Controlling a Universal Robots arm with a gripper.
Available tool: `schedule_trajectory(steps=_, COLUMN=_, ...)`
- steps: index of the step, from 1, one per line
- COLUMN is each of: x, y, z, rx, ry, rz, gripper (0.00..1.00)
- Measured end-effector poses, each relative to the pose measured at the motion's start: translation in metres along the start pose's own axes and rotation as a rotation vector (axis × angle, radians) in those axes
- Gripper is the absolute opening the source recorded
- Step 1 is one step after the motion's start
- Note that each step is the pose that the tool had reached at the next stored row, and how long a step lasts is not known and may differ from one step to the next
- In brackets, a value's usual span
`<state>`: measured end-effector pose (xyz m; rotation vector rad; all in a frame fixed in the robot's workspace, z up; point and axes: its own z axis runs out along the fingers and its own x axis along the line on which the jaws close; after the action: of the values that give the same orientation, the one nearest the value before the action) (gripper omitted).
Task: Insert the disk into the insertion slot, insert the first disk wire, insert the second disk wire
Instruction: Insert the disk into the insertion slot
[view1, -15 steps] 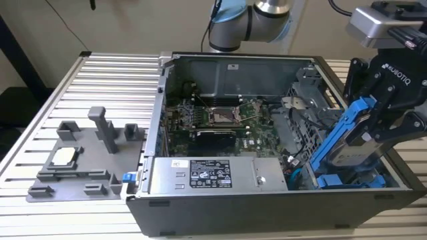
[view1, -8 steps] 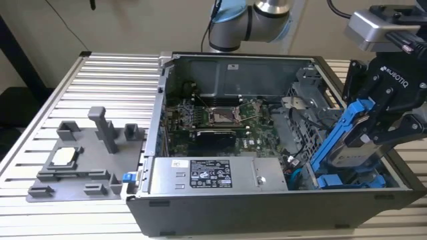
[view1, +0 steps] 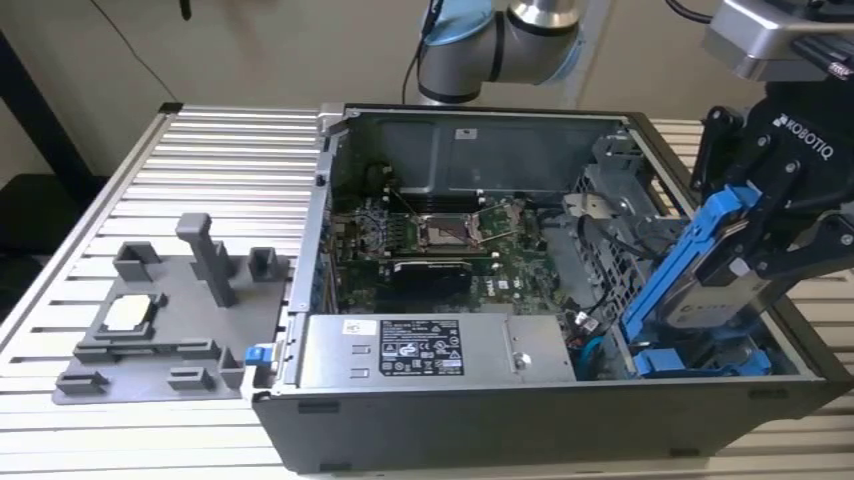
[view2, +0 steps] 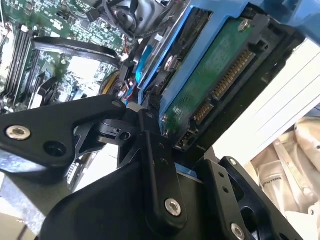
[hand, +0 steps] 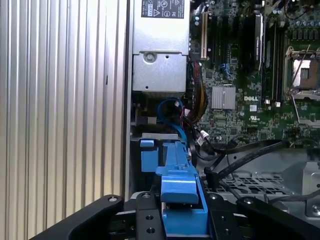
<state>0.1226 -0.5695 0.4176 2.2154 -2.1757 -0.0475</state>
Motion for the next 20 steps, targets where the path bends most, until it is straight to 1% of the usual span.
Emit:
schedule_trajectory(steps=2, x=-0.0001, y=0.0001, z=0.0, rx=-0.0063, ry=-0.0001, rz=0.0, gripper=0.33)
schedule_trajectory(steps=9, x=0.0008, y=-0.0001, z=0.0031, rx=-0.0063, ry=0.0, rz=0.0, gripper=0.33)
schedule_trajectory(steps=14, x=0.0011, y=-0.0028, z=0.0056, rx=-0.0063, ry=0.0001, rz=0.0, gripper=0.33)
schedule_trajectory(steps=20, x=0.0011, y=-0.0033, z=0.0094, rx=-0.0065, ry=0.0004, rz=0.0, gripper=0.33)
